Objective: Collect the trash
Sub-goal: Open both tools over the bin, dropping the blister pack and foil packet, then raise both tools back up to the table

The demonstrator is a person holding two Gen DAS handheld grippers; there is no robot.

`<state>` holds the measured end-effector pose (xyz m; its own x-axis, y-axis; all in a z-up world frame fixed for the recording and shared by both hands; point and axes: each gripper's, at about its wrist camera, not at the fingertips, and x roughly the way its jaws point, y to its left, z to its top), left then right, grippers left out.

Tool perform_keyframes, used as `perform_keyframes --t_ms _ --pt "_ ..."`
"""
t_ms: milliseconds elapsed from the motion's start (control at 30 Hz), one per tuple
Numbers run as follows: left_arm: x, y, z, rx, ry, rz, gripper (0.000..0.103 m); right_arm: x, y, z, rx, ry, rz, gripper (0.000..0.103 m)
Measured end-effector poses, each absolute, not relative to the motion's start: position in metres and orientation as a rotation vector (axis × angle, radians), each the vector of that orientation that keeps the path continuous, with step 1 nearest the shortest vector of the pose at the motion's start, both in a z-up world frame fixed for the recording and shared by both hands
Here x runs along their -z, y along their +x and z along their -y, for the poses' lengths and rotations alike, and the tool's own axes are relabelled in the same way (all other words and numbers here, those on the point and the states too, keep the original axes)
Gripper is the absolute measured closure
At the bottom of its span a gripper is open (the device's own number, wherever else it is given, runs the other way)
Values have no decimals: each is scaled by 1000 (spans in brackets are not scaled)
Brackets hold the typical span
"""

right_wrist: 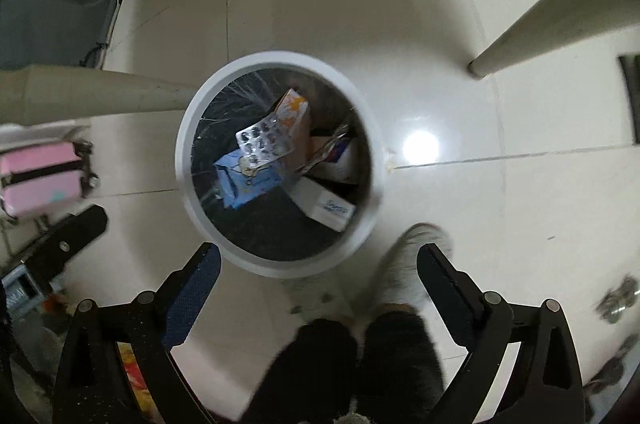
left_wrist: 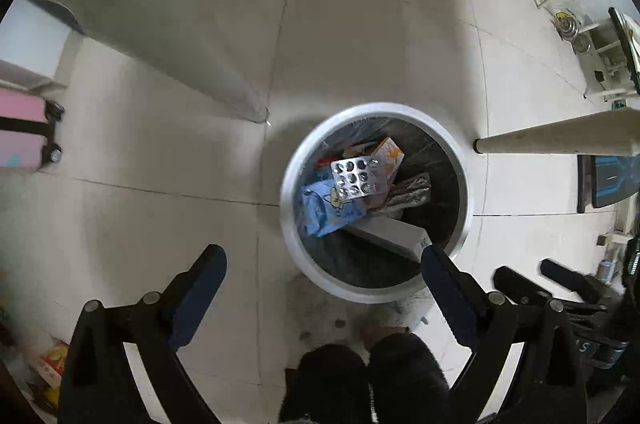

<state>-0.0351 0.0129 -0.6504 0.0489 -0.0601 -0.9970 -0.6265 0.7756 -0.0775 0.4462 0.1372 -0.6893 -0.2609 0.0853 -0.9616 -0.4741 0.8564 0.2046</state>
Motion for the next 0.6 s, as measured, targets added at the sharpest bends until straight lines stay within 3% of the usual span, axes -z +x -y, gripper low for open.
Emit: perform_keyframes --t_ms 600 --pt "507 -63 16 -481 -536 -1444 3 512 442 -117 -501 -397 -1604 3"
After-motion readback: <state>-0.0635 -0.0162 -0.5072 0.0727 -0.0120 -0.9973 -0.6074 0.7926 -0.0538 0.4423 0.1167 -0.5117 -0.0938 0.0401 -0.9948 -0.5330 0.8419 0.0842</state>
